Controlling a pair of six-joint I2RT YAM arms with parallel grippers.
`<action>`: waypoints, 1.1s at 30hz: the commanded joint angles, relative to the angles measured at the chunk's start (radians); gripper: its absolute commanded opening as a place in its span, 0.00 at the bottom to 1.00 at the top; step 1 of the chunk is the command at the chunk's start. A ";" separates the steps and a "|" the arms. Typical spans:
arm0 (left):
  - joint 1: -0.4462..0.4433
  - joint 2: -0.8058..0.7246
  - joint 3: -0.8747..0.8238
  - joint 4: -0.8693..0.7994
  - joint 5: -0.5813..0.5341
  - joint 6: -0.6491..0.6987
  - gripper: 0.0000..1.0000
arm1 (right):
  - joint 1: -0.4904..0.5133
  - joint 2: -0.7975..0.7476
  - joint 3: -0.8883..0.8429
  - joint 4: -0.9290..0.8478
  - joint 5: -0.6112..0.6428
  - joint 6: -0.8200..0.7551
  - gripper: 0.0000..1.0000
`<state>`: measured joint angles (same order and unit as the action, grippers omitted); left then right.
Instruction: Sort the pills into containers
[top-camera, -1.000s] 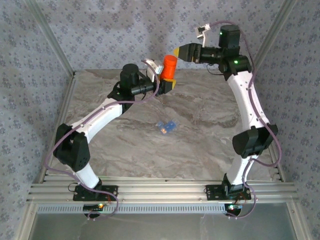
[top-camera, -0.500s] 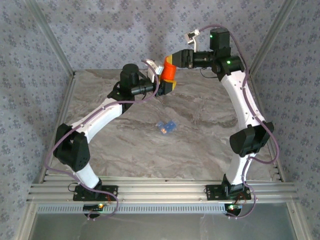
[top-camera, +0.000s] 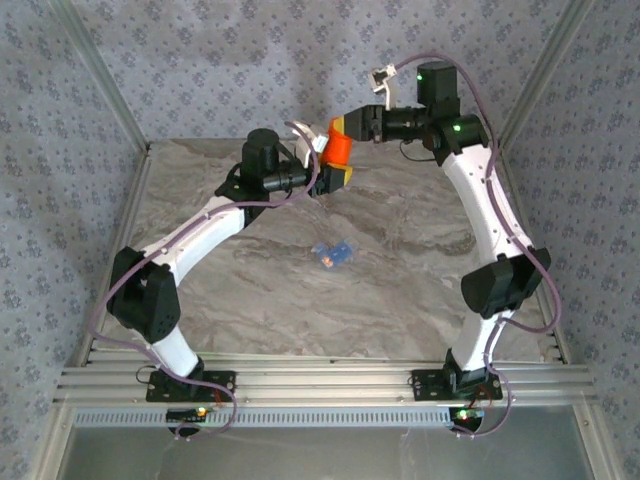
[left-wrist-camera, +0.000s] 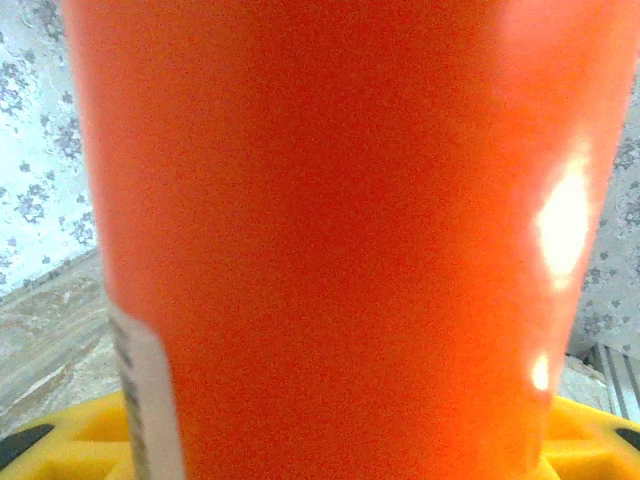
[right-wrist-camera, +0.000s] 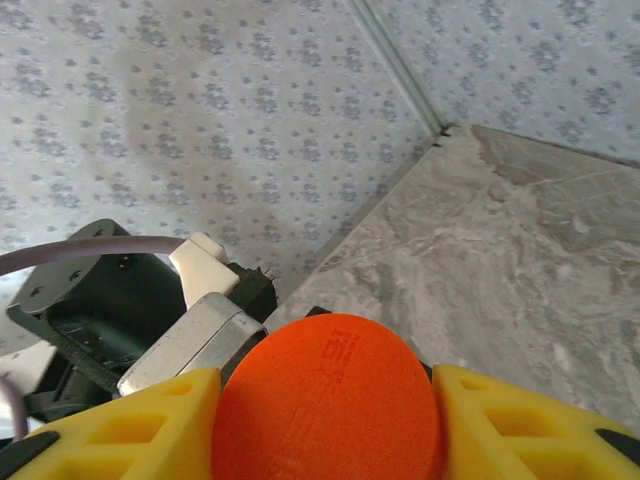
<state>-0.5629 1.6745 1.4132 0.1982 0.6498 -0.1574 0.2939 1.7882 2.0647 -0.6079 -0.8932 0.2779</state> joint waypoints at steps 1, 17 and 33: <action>0.004 -0.010 0.041 0.084 0.000 -0.005 0.00 | 0.040 -0.092 -0.128 0.025 0.152 0.026 0.46; 0.005 -0.007 0.041 0.082 -0.012 -0.001 0.00 | 0.155 -0.212 -0.299 0.176 0.477 0.241 0.48; 0.010 -0.008 0.049 0.069 0.021 -0.005 0.00 | -0.088 -0.172 -0.138 0.172 0.096 0.140 0.89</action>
<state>-0.5564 1.6783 1.4132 0.2214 0.6434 -0.1513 0.2138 1.5867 1.8671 -0.4225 -0.6296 0.5011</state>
